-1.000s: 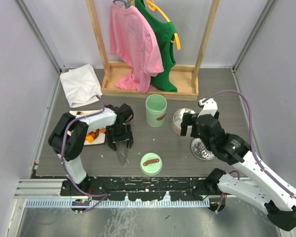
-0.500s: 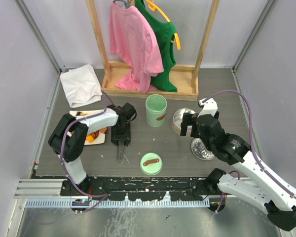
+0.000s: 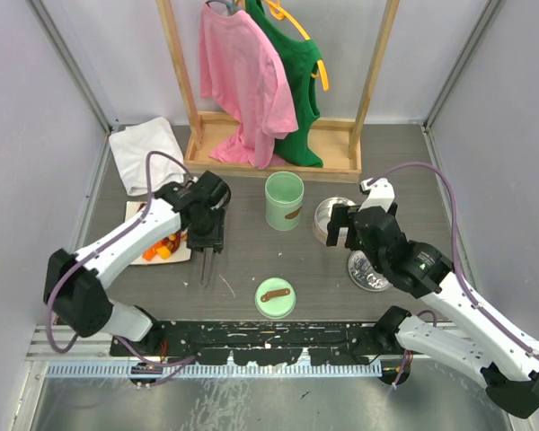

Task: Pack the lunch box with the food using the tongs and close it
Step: Pick up the clamp at the center of the board.

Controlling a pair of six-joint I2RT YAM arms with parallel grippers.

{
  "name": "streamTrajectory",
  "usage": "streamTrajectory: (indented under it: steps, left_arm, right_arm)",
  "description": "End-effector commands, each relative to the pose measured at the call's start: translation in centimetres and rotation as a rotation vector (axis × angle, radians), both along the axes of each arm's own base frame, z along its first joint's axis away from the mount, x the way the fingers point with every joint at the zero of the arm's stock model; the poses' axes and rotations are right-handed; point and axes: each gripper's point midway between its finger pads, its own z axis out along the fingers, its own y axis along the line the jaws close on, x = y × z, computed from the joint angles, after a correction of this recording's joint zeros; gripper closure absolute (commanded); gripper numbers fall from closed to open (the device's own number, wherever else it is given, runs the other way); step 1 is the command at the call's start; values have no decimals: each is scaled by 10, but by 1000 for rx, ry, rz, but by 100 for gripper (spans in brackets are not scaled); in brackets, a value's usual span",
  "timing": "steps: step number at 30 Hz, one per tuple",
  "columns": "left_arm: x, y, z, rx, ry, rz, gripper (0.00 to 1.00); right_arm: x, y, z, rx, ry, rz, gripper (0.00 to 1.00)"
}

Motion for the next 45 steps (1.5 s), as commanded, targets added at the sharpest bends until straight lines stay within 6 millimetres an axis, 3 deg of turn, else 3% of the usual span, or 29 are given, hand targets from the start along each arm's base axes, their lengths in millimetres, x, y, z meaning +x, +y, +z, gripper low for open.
streamTrajectory:
  steps: [1,4,7,16,21,26,33,39,45]
  left_arm:
    - [-16,16,40,-4,-33,-21,55]
    - [-23,15,49,-38,-34,-48,55]
    - [-23,17,43,-29,-40,-38,53]
    - [-1,-11,-37,13,1,23,56]
    - [4,-21,-56,107,5,-2,56]
    - [-3,-14,-66,198,-34,0,53]
    - [-12,-23,-100,141,3,16,47]
    - [-22,-28,-112,152,99,-41,41]
    - [-34,-19,-101,222,204,-87,30]
  right_arm:
    - [8,9,14,79,-37,-22,0]
    - [8,16,16,115,-24,-9,0]
    - [5,26,17,169,-9,18,0]
    - [-3,34,9,207,32,53,0]
    - [-3,32,7,192,36,49,0]
    - [-3,31,2,182,44,46,0]
    - [1,34,0,157,46,56,0]
    - [3,34,1,149,42,54,0]
    - [2,33,-1,153,43,52,0]
